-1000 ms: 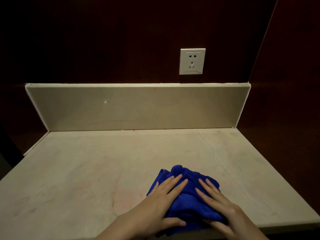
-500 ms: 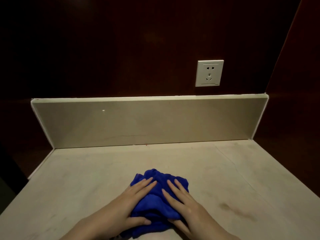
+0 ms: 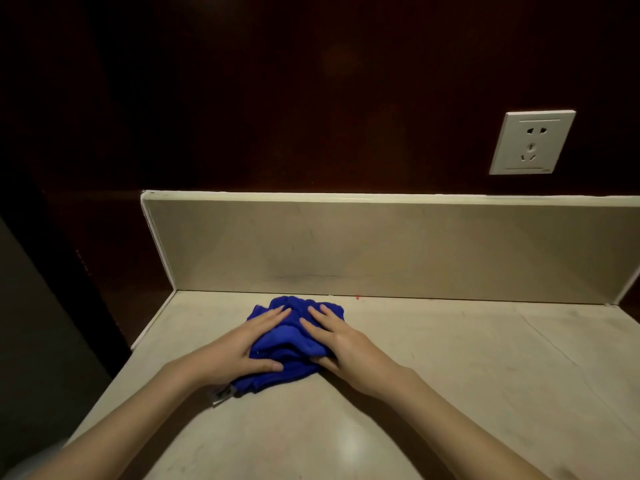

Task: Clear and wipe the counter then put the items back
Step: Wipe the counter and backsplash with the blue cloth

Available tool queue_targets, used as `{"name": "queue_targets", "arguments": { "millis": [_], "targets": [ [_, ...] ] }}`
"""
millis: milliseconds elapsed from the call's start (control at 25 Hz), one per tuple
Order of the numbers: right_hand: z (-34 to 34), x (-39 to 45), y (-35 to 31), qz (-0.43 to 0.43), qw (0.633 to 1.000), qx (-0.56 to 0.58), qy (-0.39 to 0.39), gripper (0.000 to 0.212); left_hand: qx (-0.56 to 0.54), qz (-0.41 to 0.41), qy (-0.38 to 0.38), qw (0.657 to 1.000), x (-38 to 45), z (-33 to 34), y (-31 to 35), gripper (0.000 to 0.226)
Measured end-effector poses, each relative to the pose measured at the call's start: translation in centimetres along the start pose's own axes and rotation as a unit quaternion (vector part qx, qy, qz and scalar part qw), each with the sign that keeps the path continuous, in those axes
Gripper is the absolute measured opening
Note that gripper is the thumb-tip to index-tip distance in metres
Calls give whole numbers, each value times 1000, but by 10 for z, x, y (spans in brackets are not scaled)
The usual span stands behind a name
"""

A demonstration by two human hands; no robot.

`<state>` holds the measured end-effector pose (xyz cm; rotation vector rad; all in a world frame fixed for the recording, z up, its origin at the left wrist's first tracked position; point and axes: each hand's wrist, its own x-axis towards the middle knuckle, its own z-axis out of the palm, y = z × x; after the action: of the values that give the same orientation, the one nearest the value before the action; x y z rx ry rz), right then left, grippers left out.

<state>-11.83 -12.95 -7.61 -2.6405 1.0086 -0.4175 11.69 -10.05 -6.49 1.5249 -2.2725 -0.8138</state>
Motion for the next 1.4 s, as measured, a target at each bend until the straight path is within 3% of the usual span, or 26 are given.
{"name": "queue_targets", "arguments": {
  "millis": [280, 640, 1080, 1400],
  "targets": [
    [-12, 31, 35, 10, 999, 42, 12, 60, -10, -21, 32, 999, 40, -8, -3, 82],
    [-27, 6, 72, 11, 996, 84, 22, 59, -15, -21, 33, 999, 67, 16, 21, 82],
    [-80, -103, 166, 83, 990, 99, 56, 58, 10, 59, -15, 998, 152, 85, 122, 93],
    [-134, -206, 232, 195, 976, 71, 67, 58, 13, 134, -49, 990, 232, 152, 220, 88]
  ]
}}
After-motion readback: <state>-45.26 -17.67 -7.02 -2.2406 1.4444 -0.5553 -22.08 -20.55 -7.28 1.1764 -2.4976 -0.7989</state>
